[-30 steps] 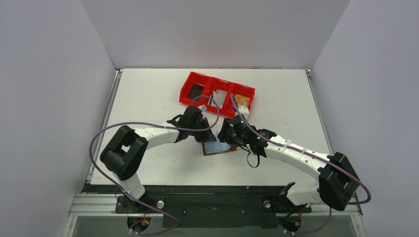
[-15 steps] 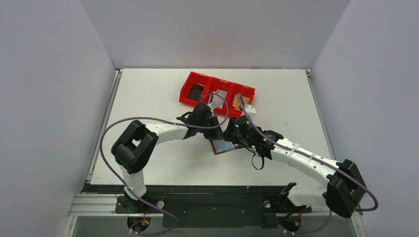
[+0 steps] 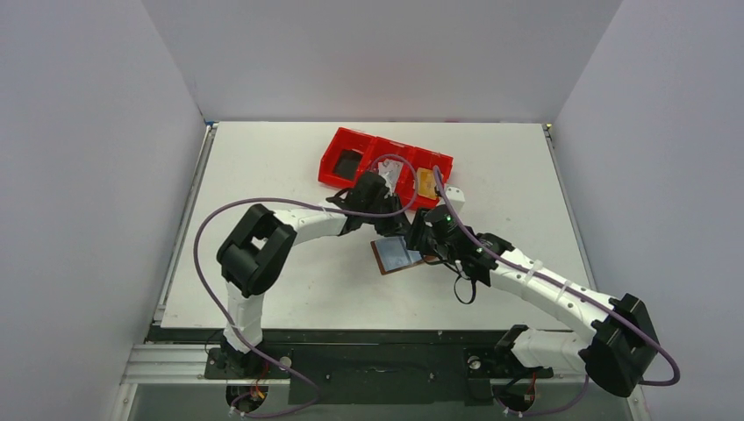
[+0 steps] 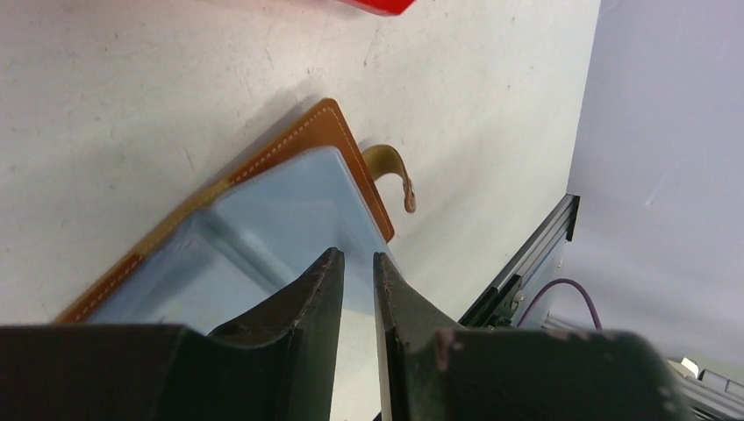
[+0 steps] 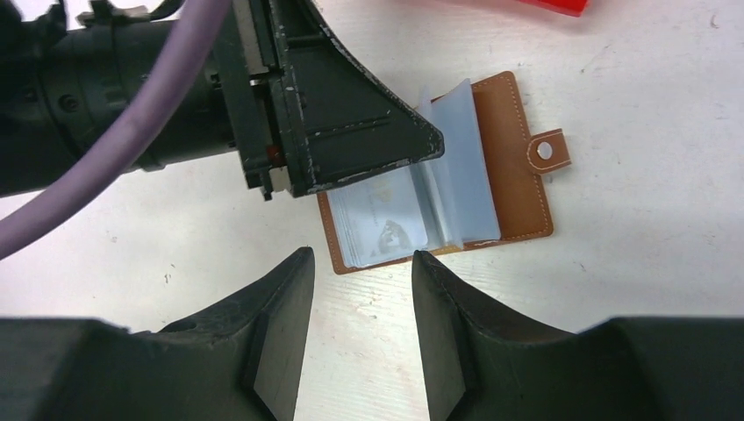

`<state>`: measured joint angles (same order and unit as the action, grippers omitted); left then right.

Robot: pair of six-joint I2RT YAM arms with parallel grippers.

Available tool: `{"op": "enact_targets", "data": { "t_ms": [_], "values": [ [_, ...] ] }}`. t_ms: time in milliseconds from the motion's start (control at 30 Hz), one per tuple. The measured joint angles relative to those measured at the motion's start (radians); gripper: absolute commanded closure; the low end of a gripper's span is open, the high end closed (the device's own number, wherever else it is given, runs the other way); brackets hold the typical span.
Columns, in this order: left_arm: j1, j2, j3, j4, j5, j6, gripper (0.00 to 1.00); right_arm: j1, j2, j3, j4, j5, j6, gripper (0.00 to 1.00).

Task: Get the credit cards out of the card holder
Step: Remove the credit card from the card holder.

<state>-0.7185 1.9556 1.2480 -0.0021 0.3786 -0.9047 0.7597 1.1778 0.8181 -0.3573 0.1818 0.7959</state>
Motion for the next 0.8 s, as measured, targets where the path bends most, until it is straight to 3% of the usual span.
{"op": "enact_targets", "data": {
  "t_ms": [400,800],
  "values": [
    [-0.008,0.165,0.075,-0.001,0.042,0.003,0.83,-0.024,-0.014,-0.027,-0.023,0.004,-0.003,0.58],
    [-0.013,0.091,-0.035,-0.007,0.043,0.027,0.83,-0.027,0.056,-0.050,0.006,-0.024,-0.015,0.58]
  ]
}}
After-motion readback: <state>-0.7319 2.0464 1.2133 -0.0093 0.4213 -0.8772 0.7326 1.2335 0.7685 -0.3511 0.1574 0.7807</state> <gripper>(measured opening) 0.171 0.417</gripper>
